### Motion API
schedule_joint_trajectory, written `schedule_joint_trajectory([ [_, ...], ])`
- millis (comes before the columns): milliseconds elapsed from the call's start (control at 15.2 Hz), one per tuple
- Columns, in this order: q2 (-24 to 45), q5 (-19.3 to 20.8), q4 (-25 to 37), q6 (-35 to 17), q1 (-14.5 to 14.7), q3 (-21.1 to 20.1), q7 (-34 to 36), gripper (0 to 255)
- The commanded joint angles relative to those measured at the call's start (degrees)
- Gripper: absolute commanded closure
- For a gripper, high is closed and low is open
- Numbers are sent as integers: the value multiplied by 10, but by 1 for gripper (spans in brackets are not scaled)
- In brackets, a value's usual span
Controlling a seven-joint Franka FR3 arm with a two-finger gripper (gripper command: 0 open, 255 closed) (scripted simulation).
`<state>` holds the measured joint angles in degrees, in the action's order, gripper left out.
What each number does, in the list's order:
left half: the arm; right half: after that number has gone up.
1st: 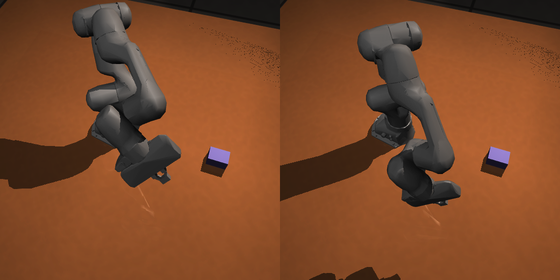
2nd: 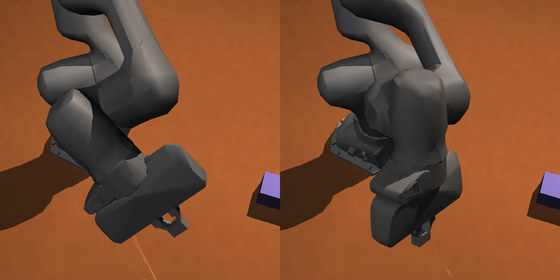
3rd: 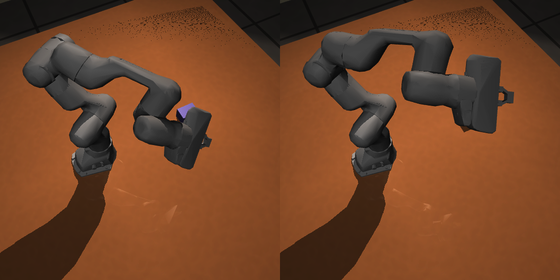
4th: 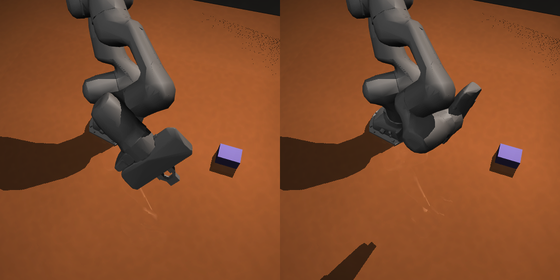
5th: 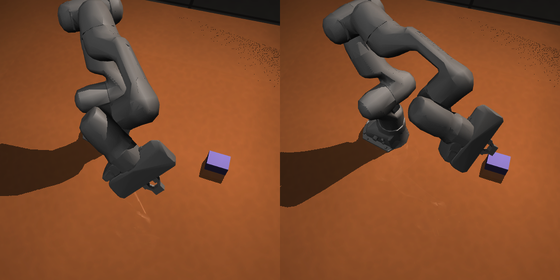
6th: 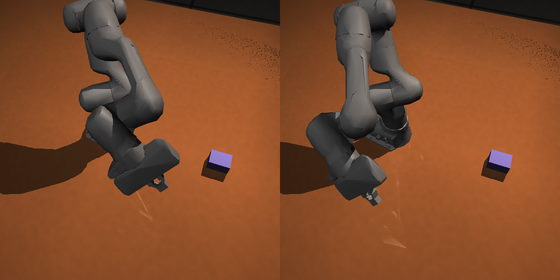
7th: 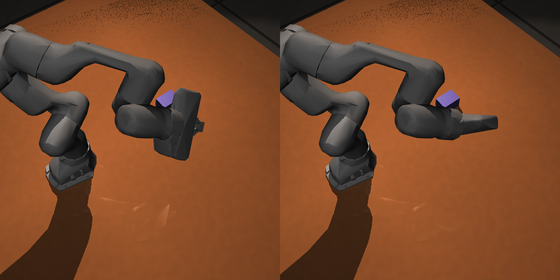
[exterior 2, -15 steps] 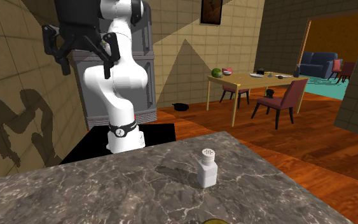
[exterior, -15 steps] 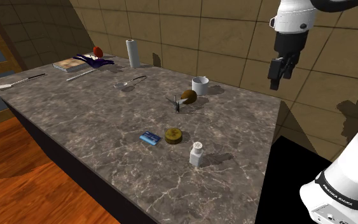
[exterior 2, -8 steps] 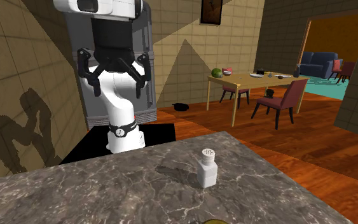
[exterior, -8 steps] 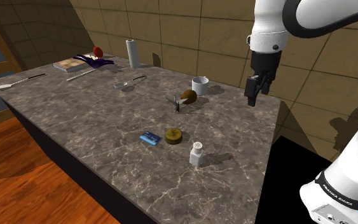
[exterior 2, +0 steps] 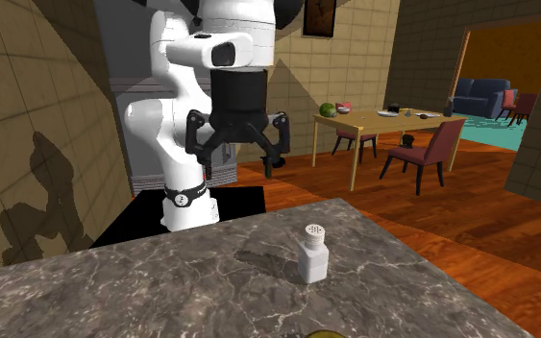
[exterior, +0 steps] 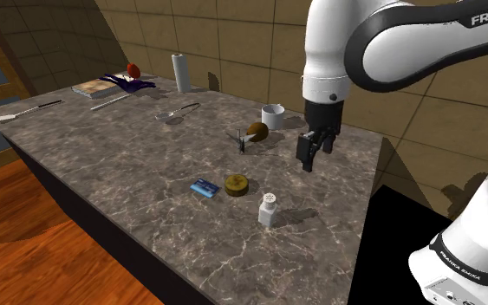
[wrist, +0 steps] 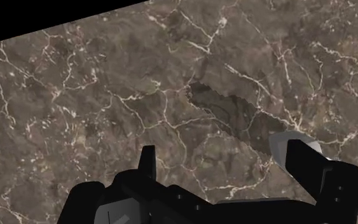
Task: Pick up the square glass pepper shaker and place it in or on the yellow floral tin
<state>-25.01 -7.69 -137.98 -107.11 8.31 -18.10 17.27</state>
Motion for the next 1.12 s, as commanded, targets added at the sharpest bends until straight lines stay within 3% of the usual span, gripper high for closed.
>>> schedule_joint_trajectory([
  [0, 30, -5, 9, -25, 6, -16, 14, 0],
  [594, 176, 9, 80, -115, 29, -84, 92, 0],
  [1056, 203, 17, 44, -177, 31, -89, 100, 0],
])
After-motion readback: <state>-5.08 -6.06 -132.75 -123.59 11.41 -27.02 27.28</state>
